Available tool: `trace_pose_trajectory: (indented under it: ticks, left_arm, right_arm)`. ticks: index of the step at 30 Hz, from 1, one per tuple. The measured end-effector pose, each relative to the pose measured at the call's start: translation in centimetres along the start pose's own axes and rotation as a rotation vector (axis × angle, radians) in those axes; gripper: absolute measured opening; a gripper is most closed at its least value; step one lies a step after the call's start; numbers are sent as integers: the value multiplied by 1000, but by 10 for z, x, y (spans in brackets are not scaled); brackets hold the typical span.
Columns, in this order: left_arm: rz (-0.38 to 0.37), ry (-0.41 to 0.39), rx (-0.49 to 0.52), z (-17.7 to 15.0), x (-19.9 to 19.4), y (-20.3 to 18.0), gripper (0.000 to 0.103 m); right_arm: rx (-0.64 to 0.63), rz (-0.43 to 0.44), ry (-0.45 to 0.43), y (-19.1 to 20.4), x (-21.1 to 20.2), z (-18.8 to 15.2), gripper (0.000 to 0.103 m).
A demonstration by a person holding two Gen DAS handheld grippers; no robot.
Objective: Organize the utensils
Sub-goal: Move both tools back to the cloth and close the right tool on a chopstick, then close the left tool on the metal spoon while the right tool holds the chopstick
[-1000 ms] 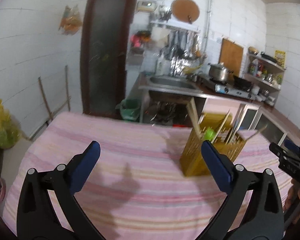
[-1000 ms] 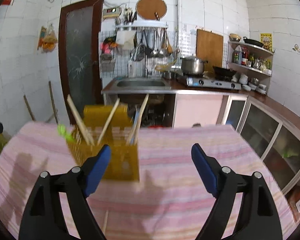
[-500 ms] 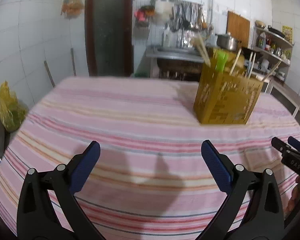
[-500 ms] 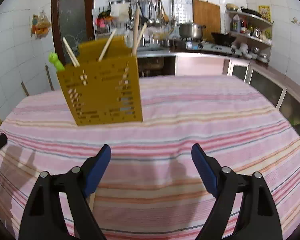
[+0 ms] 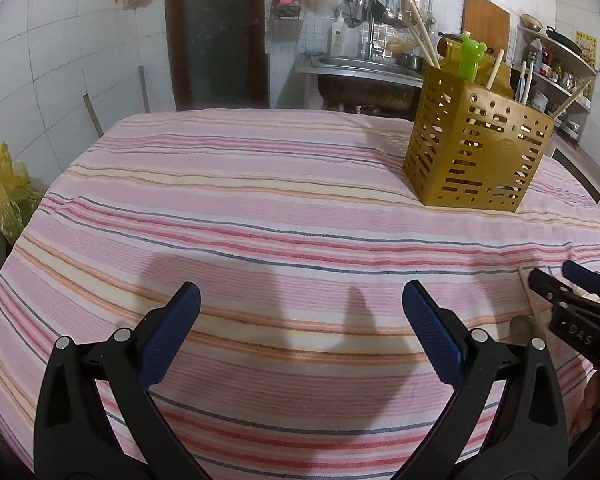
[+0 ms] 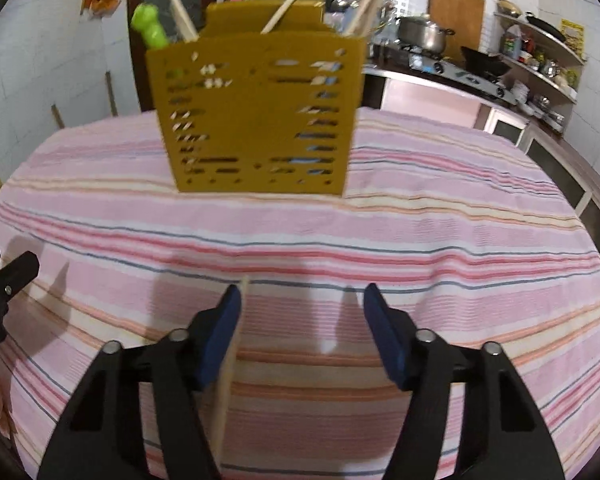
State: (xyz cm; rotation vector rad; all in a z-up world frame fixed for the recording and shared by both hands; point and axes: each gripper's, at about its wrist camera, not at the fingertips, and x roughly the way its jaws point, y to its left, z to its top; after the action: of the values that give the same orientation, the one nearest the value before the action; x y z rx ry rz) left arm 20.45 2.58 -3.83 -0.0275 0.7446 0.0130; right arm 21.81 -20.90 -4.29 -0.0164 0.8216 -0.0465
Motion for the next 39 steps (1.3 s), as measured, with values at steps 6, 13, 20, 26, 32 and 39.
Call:
trace_pose_trajectory:
  ticks: [6,13,20,26,32,39]
  left_arm:
    - [15,-8,2,0,-3,-1,98]
    - [1,4,-25,-1,-3,6,98]
    - [-32,57,-67,-2,3,5,98]
    - [-71,107,-96,-1,-1,-13,98]
    - [-90,106,-49,-1,-12,-56,98]
    - [-100,174,19,-11,-10,-112,97]
  right_arm:
    - [-60,-8,29,20,0,-3,37]
    - [-81,15,48,24,-3,-8,9]
    - [-47,19,45,1,-9,-12,7]
    - [26,-9,70,-49,-4,-12,7]
    - [86,-41,64,-84,-8,-12,7]
    - [78,-28,66,-85,-4,-12,7]
